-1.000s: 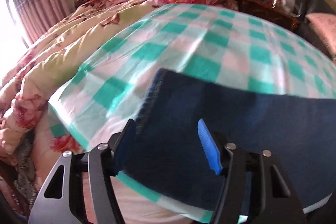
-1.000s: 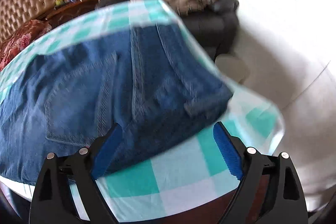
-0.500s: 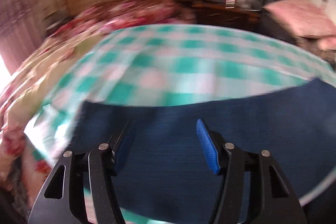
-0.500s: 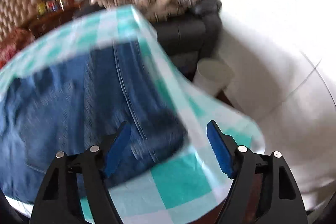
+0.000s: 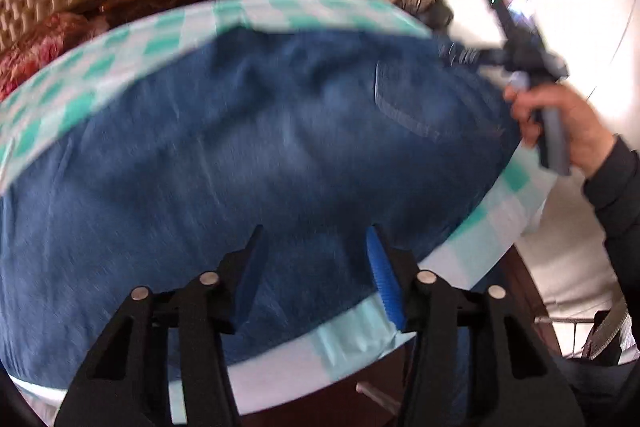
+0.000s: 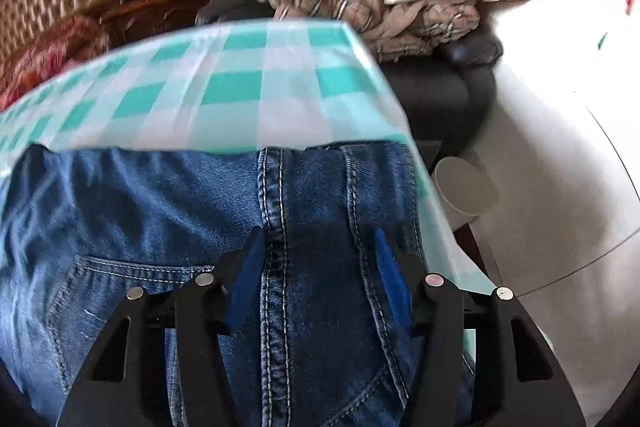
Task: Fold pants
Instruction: 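Bring the left tool to the folded jeans edge while the right tool nears the back pocket, then move the left tool to the jeans leg hems and position at the cuff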
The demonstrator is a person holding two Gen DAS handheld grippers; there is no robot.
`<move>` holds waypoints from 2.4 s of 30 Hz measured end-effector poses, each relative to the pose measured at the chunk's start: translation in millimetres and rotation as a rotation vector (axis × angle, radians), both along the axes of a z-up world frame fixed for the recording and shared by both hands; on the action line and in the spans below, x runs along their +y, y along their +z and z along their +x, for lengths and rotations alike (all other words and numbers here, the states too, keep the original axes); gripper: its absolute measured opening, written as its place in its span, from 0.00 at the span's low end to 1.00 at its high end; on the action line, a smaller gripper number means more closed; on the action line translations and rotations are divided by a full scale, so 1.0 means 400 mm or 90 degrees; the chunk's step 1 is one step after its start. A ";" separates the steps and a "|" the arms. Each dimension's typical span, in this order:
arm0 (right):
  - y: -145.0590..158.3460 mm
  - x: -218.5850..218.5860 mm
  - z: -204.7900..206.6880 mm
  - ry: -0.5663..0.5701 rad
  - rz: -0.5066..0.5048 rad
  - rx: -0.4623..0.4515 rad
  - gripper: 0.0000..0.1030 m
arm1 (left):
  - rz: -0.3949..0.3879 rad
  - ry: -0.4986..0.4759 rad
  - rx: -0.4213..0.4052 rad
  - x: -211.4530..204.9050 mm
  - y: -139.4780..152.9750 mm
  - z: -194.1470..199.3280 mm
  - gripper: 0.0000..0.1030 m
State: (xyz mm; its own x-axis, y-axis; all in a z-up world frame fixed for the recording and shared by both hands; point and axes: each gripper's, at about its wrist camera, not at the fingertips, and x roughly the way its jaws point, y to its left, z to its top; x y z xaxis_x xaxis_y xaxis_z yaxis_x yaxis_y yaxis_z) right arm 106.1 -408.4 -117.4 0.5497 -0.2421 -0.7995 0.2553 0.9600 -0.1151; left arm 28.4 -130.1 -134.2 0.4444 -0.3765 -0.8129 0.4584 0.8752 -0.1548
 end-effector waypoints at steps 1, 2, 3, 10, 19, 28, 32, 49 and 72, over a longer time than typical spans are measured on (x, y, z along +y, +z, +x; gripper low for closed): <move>0.018 0.005 -0.018 -0.003 0.008 -0.013 0.52 | -0.006 0.007 0.002 0.006 -0.002 -0.007 0.49; 0.054 0.022 -0.056 0.000 0.027 -0.047 0.52 | -0.018 0.015 0.004 0.024 -0.001 -0.008 0.49; 0.072 0.038 -0.082 0.001 0.037 -0.062 0.52 | -0.034 0.032 0.005 0.051 0.004 -0.009 0.49; 0.014 0.301 -0.239 0.112 0.100 -0.020 0.52 | -0.036 0.247 -0.009 0.303 0.027 0.047 0.27; -0.047 0.393 -0.272 0.151 -0.041 0.006 0.54 | -0.007 0.474 -0.019 0.683 0.027 0.030 0.25; -0.054 0.396 -0.254 0.140 -0.052 0.016 0.57 | 0.099 0.615 0.029 1.034 -0.035 -0.005 0.24; -0.052 0.396 -0.248 0.127 -0.054 0.025 0.60 | 0.137 0.613 0.014 1.061 -0.022 -0.006 0.25; 0.057 0.678 -0.150 0.265 0.014 -0.011 0.60 | 0.180 0.531 -0.027 1.013 -0.023 0.172 0.30; -0.066 1.067 0.113 0.384 -0.009 0.060 0.54 | 0.207 0.509 -0.028 1.095 -0.045 0.232 0.54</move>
State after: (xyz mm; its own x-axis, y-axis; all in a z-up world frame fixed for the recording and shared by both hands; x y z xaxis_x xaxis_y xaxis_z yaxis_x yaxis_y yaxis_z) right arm 151.5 18.4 -143.7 0.5202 0.0795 -0.8503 -0.3446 0.9305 -0.1239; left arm 121.2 307.8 -152.1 0.5107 0.3104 -0.8018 -0.3141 0.9354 0.1621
